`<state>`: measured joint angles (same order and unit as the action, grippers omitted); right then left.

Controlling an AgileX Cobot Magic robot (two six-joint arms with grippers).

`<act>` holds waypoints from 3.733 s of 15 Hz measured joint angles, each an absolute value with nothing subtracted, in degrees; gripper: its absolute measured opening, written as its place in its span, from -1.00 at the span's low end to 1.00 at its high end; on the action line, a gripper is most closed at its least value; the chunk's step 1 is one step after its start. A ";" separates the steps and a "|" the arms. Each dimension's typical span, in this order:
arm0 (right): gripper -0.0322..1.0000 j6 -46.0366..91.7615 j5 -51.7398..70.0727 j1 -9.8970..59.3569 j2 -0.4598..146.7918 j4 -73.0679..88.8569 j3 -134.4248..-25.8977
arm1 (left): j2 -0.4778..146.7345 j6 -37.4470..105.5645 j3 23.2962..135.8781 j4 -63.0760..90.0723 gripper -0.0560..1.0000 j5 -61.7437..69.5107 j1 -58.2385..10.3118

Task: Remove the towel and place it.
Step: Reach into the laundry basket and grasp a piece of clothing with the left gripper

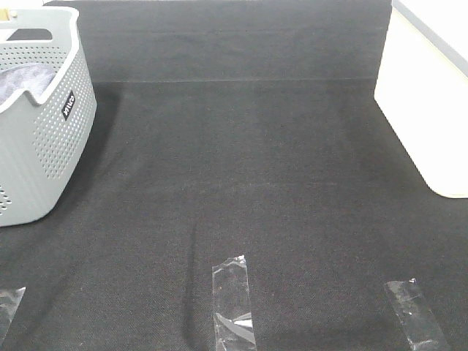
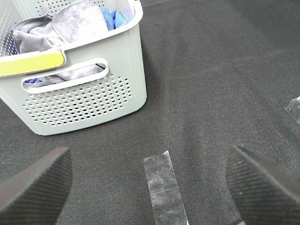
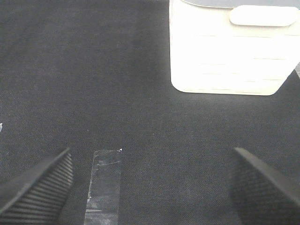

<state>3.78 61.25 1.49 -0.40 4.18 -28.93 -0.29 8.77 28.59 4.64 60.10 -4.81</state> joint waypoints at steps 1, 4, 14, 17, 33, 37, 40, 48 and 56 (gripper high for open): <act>0.68 3.78 61.25 1.49 -0.40 4.18 -28.93 | -0.29 8.77 28.59 4.64 0.71 60.10 -4.81; 0.68 3.78 61.25 1.49 -0.40 4.18 -28.93 | -0.29 8.77 28.59 4.64 0.71 60.10 -4.81; 0.68 3.78 61.25 1.49 -0.40 4.18 -28.93 | -0.29 8.77 28.59 4.64 0.71 60.10 -4.81; 0.68 3.78 61.25 1.49 -0.40 4.18 -28.93 | -0.29 8.77 28.59 4.64 0.71 60.10 -4.81; 0.68 3.78 61.25 1.49 -0.40 4.18 -28.93 | -0.29 8.77 28.59 4.64 0.71 60.10 -4.81; 0.68 3.78 61.25 1.49 -0.40 4.18 -28.93 | -0.29 8.77 28.59 4.64 0.71 60.10 -4.81; 0.68 3.78 61.25 1.49 -0.40 4.18 -28.93 | -0.29 8.77 28.59 4.64 0.71 60.10 -4.81; 0.68 3.78 61.25 1.49 -0.40 4.18 -28.93 | -0.29 8.77 28.59 4.64 0.71 60.10 -4.81; 0.68 3.78 61.25 1.49 -0.40 4.18 -28.93 | -0.29 8.77 28.59 4.64 0.71 60.10 -4.81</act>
<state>3.78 61.25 1.49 -0.40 4.18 -28.93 -0.29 8.77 28.59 4.64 60.10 -4.81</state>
